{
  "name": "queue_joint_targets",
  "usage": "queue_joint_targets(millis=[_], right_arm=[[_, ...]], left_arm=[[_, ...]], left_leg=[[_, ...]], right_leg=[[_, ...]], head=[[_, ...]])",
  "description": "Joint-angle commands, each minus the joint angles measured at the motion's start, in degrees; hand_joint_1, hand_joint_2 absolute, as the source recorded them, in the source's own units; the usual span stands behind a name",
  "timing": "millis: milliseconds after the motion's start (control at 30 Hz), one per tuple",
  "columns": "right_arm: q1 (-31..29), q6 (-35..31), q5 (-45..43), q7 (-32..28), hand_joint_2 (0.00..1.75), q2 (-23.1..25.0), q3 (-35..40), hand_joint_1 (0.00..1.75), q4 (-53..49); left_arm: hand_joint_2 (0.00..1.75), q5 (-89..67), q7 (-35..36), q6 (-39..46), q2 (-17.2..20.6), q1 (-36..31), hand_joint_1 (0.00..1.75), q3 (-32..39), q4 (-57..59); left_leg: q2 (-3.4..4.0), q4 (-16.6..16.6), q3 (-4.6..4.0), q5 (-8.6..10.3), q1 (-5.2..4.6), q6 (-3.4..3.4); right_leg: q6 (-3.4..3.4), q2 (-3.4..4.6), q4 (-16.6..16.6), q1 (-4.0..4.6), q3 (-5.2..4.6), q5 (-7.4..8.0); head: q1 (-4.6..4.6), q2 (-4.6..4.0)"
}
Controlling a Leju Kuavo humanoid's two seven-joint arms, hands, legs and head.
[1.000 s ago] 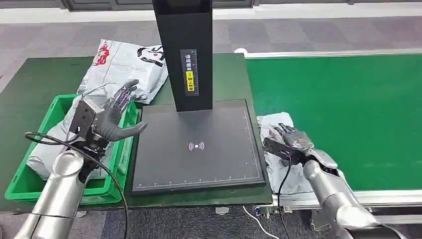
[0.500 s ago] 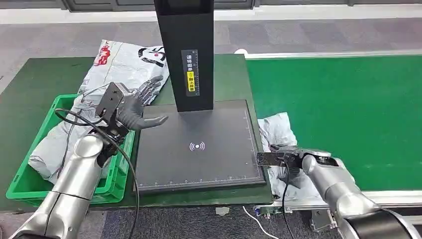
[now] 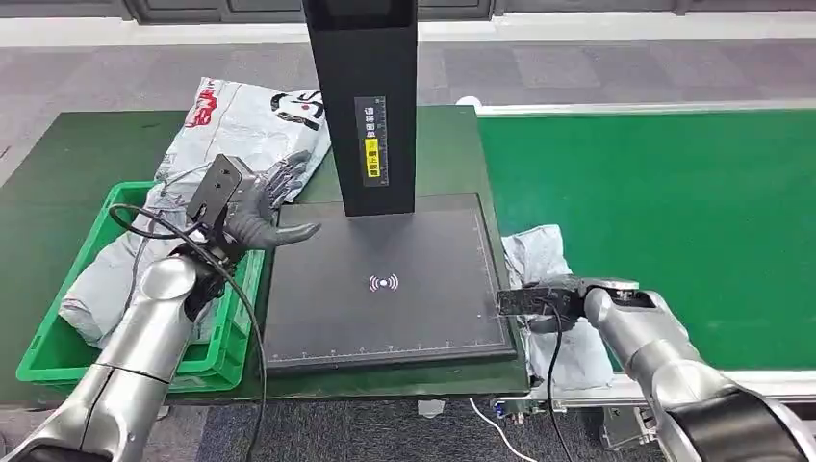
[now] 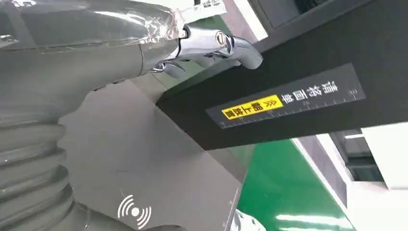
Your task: Moved the parcel from conveyor to table for the left to box.
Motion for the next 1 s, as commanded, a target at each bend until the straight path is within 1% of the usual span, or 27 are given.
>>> queue_joint_targets(millis=[33,133,167,200,233,267,433,533,667,700,733,800,833,867,933,967,1000], right_arm=[[1.62,0.3,-0.41,-0.39,0.0,-0.06,4.33,1.75,4.31],[2.02,-0.57,-1.68,-1.07,0.0,-0.41,3.7,1.75,3.86],[2.37,-1.18,-2.73,-1.85,1.75,-0.84,3.16,1.75,3.29],[2.8,-2.3,-4.53,-3.99,1.75,-1.27,2.02,1.75,2.27],[2.81,-2.05,-5.53,-5.33,1.75,-1.74,1.56,1.75,1.81],[2.8,-1.74,-5.7,-5.56,1.75,-2.1,1.72,1.75,1.46],[2.8,-1.74,-5.7,-5.56,1.75,-2.1,1.72,1.75,1.46],[2.85,-1.77,-5.72,-5.52,1.75,-2.01,1.76,1.75,1.42],[2.85,-1.77,-5.72,-5.52,1.75,-2.01,1.76,1.75,1.42],[3.11,-1.99,-7.07,-7.15,1.75,-2.01,0.93,1.75,0.88],[3.41,-2.63,-9.49,-10.6,1.75,-2.46,-0.28,1.75,-0.39],[4.91,-2.18,-17.53,-21.97,1.75,-3.74,-4.4,1.75,-5.62],[6.26,-2.09,-21.71,-25.73,1.75,-4.0,-7.08,1.75,-9.15],[10.99,0.11,-31.49,-25.73,1.75,-5.02,-9.09,1.75,-20.76],[15.31,-0.45,-41.32,-25.73,1.75,-5.11,-11.74,1.75,-31.57],[17.15,-0.74,-45.08,-25.73,1.75,-4.45,-14.12,1.75,-36.42],[19.0,-1.17,-48.82,-25.73,1.75,-3.13,-17.87,1.75,-41.75]], left_arm=[[1.75,1.26,0.74,0.27,3.29,-1.07,0.0,-3.21,-0.26],[1.75,1.58,0.66,0.73,4.06,-0.37,0.0,-2.96,-1.54],[1.75,1.99,0.51,0.98,4.76,0.14,0.0,-2.49,-2.6],[1.75,2.37,0.34,1.19,5.55,0.76,0.0,-2.03,-3.9],[1.75,2.73,0.26,1.04,6.25,1.1,0.0,-1.63,-4.67],[1.75,3.0,0.38,0.68,6.72,1.38,0.0,-1.4,-5.32],[1.75,3.0,0.38,0.68,6.72,1.38,0.0,-1.4,-5.32],[1.75,2.99,0.34,0.74,6.49,1.43,0.0,-1.48,-5.41],[1.75,2.99,0.34,0.74,6.49,1.43,0.0,-1.48,-5.41],[1.75,2.95,0.32,0.83,6.65,1.47,0.0,-1.52,-5.61],[1.75,3.06,0.27,1.12,7.41,1.58,0.0,-1.37,-6.16],[1.75,4.35,-0.59,1.43,10.28,4.06,0.0,0.32,-8.9],[1.75,4.79,-1.5,1.37,11.59,5.83,0.0,1.37,-10.24],[1.75,4.78,-2.74,1.71,12.7,8.07,0.0,3.06,-11.64],[1.75,4.68,-3.77,1.91,13.33,9.91,0.0,4.78,-12.52],[1.75,4.42,-4.16,1.92,13.32,10.75,0.0,5.87,-13.13],[1.75,4.05,-4.15,1.95,12.93,10.58,0.0,6.55,-13.15]], left_leg=[[-0.02,-0.06,0.05,0.01,0.04,-0.01],[-0.03,-0.18,0.07,0.08,0.04,-0.01],[0.01,-0.23,0.1,0.1,0.04,-0.01],[-0.06,-0.14,0.07,0.06,0.05,-0.01],[-0.01,-0.2,0.08,0.09,0.04,-0.01],[-0.01,-0.14,0.06,0.05,0.04,-0.01],[0.08,-0.1,0.04,0.01,0.04,-0.02],[-0.04,-0.09,0.0,0.03,0.04,-0.02],[-0.02,-0.13,0.0,0.05,0.05,0.01],[-0.03,-0.09,-0.01,0.03,0.04,0.01],[-0.05,-0.08,-0.01,0.02,0.04,0.01],[0.0,-0.12,-0.01,0.04,0.04,0.0],[0.01,-0.08,-0.02,0.01,0.01,0.0],[0.11,-0.12,0.03,-0.01,0.01,-0.01],[0.28,-0.19,0.01,-0.03,-0.04,-0.02],[0.5,-0.28,0.08,-0.06,-0.02,-0.05],[0.38,-0.18,-0.06,-0.09,-0.04,-0.02]], right_leg=[[-0.02,-0.04,-0.09,0.05,0.09,0.02],[-0.03,-0.08,-0.21,0.05,0.11,0.07],[-0.04,-0.04,-0.26,0.05,0.13,0.09],[-0.03,-0.1,-0.18,0.06,0.13,0.05],[-0.03,-0.06,-0.23,0.05,0.11,0.08],[-0.02,-0.05,-0.18,0.05,0.1,0.05],[-0.03,0.05,-0.11,0.04,0.03,0.02],[-0.02,-0.07,-0.11,0.05,0.0,0.01],[0.01,-0.06,-0.17,0.05,0.03,0.04],[0.01,-0.07,-0.12,0.04,0.02,0.01],[0.01,-0.08,-0.12,0.05,0.02,0.01],[0.0,-0.05,-0.15,0.04,0.01,0.03],[0.01,-0.02,-0.08,0.01,-0.02,0.0],[0.0,0.08,-0.12,0.01,0.02,0.01],[-0.02,0.25,-0.11,-0.04,-0.05,0.02],[-0.06,0.44,-0.17,-0.02,-0.05,0.03],[-0.03,0.34,-0.03,-0.05,-0.18,0.0]], head=[[0.0,0.0],[0.0,0.0],[0.0,0.0],[0.0,0.0],[0.0,0.0],[0.0,0.0],[0.0,0.0],[0.0,0.0],[0.0,0.0],[0.0,0.0],[0.0,0.0],[0.0,0.0],[0.0,0.0],[0.0,0.0],[0.02,0.0],[0.0,0.0],[0.02,0.0]])
